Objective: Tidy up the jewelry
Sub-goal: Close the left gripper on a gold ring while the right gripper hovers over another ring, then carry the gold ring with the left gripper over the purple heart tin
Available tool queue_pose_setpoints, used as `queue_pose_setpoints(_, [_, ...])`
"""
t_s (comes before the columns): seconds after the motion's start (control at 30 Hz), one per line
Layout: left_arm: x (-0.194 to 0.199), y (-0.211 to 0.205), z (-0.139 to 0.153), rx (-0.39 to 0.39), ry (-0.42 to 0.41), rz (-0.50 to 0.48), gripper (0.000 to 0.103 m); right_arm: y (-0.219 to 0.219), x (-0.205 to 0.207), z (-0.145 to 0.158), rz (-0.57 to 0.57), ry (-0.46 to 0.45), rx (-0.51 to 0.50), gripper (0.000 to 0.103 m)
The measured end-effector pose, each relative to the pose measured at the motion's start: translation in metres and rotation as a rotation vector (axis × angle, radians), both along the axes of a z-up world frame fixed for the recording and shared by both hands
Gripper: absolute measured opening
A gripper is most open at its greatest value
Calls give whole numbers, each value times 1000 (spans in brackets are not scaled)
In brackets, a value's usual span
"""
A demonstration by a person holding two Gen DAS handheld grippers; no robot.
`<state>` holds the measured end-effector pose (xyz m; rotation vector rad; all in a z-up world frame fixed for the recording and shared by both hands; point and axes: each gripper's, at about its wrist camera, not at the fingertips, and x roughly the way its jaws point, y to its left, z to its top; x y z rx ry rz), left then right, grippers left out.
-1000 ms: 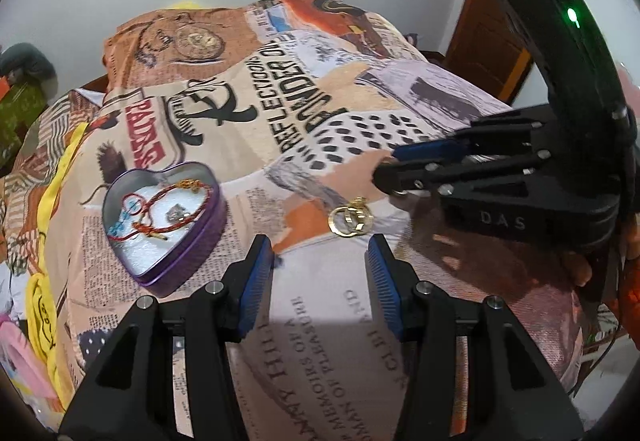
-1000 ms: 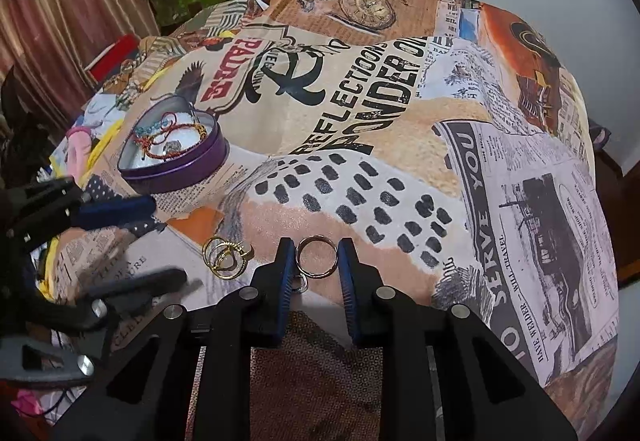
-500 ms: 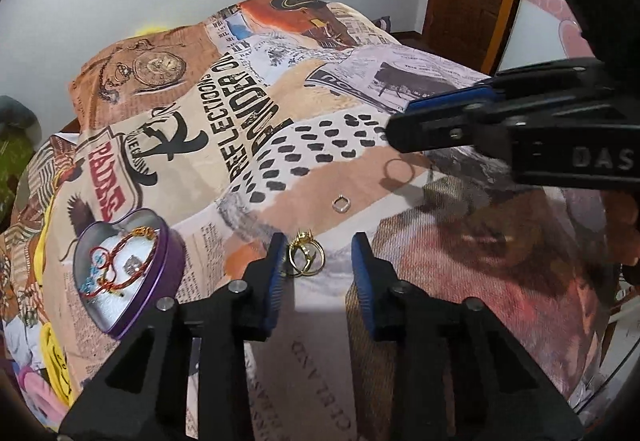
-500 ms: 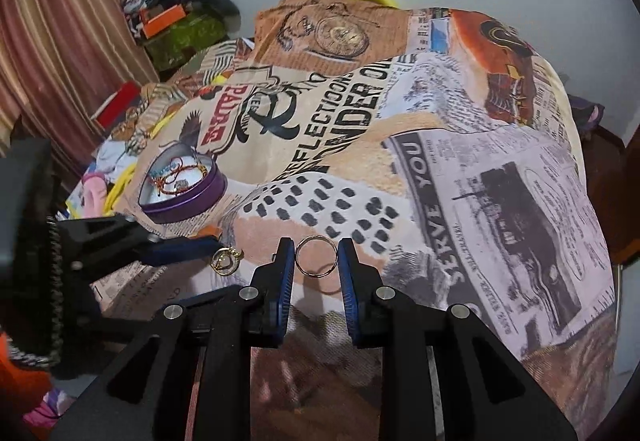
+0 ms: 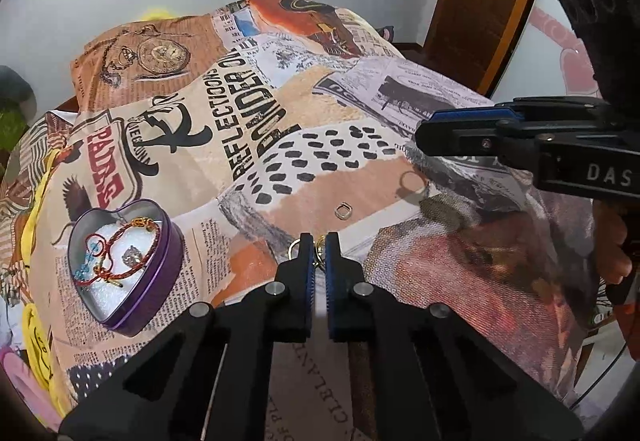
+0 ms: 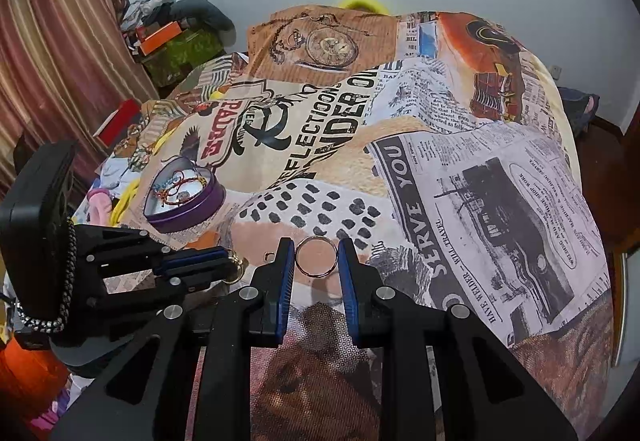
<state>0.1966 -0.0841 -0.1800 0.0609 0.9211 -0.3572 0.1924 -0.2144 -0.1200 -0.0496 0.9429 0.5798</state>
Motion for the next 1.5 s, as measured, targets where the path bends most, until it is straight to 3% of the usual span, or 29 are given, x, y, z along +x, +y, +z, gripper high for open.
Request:
queue_pose_setpoints(0.3, [-4, 3, 15, -28, -23, 3, 2, -1, -4, 6, 0, -14, 6, 20])
queue_pose_setpoints(0.53, [9, -14, 7, 51, -12, -26, 19, -4, -5, 3, 0, 2, 7, 20])
queue_pose_setpoints(0.73, [18, -19, -8, 54, 30, -38, 18, -5, -7, 2, 8, 1, -3, 20])
queue_pose_setpoints(0.8, [18, -19, -9, 49, 29, -41, 9, -5, -7, 0, 9, 4, -5, 20])
queue_pose_setpoints(0.87, [18, -18, -7, 23, 35, -45, 7, -4, -7, -1, 9, 6, -6, 20])
queue_pose_setpoints(1.17, [10, -2, 25, -55, -31, -9, 7, 0, -7, 2, 14, 2, 3, 20])
queue_pose_setpoints(1.5, [-4, 42, 50, -73, -98, 98, 7, 18, -11, 17, 38, -33, 17, 20])
